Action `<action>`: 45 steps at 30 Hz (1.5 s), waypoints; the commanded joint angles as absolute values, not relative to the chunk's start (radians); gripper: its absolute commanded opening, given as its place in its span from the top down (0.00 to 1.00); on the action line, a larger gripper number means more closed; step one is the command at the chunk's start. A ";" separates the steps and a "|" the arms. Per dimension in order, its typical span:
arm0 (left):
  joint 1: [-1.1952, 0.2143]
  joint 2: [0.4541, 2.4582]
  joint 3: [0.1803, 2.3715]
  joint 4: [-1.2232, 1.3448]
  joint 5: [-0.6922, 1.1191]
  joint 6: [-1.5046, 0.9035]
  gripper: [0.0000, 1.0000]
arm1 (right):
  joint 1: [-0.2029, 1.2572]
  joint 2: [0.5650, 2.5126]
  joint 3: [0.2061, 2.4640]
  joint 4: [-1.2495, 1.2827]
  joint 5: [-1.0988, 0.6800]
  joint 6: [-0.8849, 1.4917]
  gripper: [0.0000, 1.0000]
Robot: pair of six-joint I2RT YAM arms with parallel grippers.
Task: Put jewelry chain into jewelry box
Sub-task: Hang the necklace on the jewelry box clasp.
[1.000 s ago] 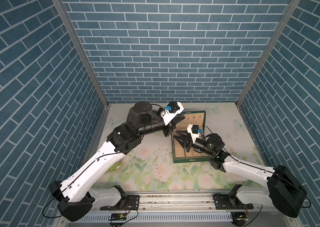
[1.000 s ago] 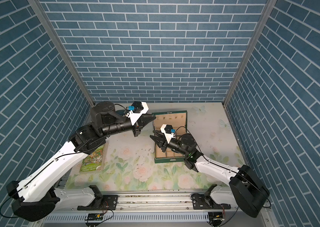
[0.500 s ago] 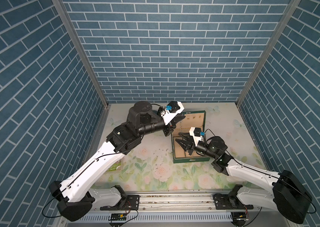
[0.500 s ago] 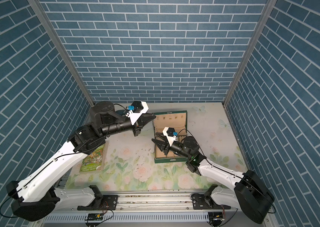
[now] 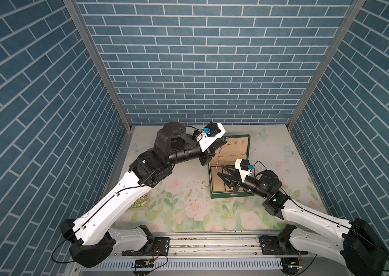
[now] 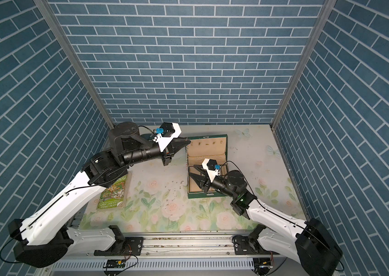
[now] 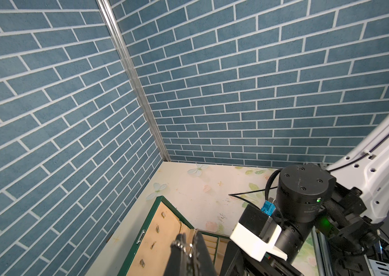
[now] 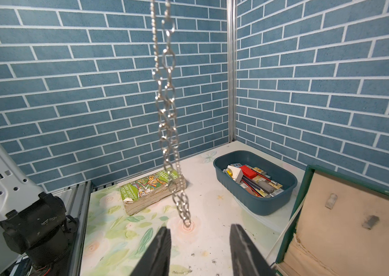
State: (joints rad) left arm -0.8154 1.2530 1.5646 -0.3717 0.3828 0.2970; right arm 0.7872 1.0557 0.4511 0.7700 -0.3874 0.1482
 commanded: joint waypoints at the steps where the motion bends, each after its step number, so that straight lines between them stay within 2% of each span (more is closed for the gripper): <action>1: -0.825 1.246 1.591 -0.383 0.377 0.307 1.00 | 0.792 1.065 0.451 0.790 -0.364 0.127 0.55; 9: -0.831 1.238 1.597 -0.389 0.373 0.310 1.00 | 0.793 1.108 0.484 0.813 -0.386 0.135 0.54; 20: -0.837 1.236 1.598 -0.393 0.370 0.317 1.00 | 0.793 1.141 0.524 0.831 -0.389 0.133 0.59; 27: -0.839 1.234 1.597 -0.394 0.369 0.319 1.00 | 0.794 1.147 0.529 0.846 -0.414 0.149 0.69; 29: -0.839 1.233 1.597 -0.395 0.369 0.321 1.00 | 0.795 1.146 0.528 0.847 -0.419 0.150 0.79; 31: -0.839 1.232 1.597 -0.394 0.365 0.321 1.00 | 0.795 1.141 0.522 0.851 -0.420 0.150 0.95; 32: -0.839 1.231 1.597 -0.394 0.365 0.322 1.00 | 0.795 1.136 0.517 0.855 -0.419 0.150 1.00; 39: -0.839 1.213 1.563 -0.369 0.315 0.322 1.00 | 0.795 1.093 0.493 0.819 -0.376 0.137 1.00; 45: -0.839 1.126 1.360 -0.156 0.129 0.287 1.00 | 0.786 1.046 0.509 0.653 -0.182 0.092 1.00</action>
State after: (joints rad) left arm -0.8322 1.1595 1.4391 -0.2905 0.2481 0.3050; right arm 0.7898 1.0702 0.4992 0.7486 -0.3027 0.1326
